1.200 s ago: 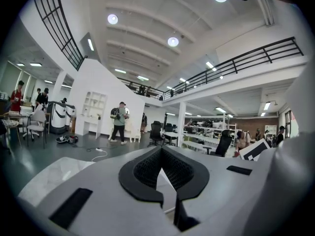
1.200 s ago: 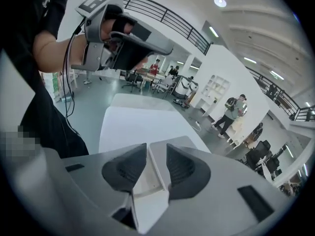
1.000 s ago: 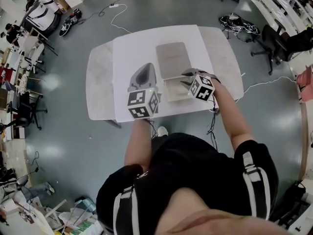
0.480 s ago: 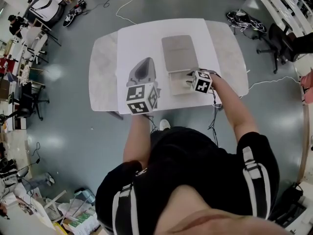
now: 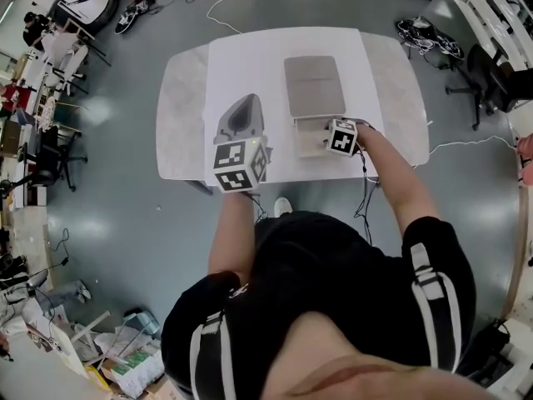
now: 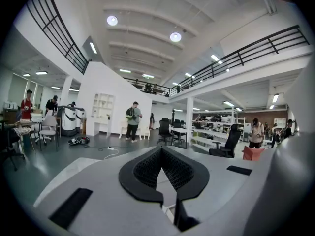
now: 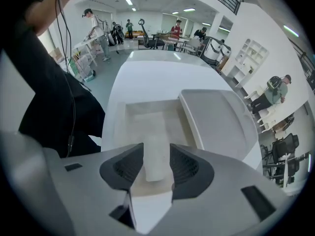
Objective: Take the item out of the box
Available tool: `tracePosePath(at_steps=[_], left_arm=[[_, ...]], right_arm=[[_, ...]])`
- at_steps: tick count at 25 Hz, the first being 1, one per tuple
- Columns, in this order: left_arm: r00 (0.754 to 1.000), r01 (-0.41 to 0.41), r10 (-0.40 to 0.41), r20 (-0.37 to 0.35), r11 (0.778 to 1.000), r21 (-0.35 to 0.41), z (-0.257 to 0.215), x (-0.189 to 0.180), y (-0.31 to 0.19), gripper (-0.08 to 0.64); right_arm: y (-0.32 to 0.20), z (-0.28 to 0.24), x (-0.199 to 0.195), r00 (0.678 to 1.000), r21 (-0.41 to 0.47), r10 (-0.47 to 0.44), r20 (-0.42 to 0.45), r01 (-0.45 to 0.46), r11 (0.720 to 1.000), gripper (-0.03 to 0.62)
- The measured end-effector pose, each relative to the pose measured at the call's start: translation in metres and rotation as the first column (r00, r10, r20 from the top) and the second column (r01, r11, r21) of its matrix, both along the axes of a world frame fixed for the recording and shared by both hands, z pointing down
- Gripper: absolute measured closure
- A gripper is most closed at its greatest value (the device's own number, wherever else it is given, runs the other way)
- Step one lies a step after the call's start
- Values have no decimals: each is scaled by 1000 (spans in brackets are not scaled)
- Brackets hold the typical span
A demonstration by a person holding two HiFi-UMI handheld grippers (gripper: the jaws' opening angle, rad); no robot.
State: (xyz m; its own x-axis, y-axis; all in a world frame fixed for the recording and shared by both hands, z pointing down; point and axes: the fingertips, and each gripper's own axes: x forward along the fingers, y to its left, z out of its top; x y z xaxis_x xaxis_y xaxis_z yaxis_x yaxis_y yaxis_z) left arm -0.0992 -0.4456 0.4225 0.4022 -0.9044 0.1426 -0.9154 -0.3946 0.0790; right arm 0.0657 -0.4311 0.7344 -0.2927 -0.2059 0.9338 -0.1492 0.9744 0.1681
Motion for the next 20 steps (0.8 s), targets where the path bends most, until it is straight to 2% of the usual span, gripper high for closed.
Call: tracePosePath(at_steps=[6,17,20], left_arm=[[1000,29,-29,8,1000,-1,-2,-12,6,549],[999,46,-46,29,999,-3,-2,-19,11,549],[999,36,-36,34,999,3,-4,-15,12,549]], right_arm=[[5,18,0,998,-40,-32,-51,30,999,428],[-8,40,3,991,-44,-19,-135,13,999,428],[-5,41,3,988,-78,-27,-153,16,997,465]])
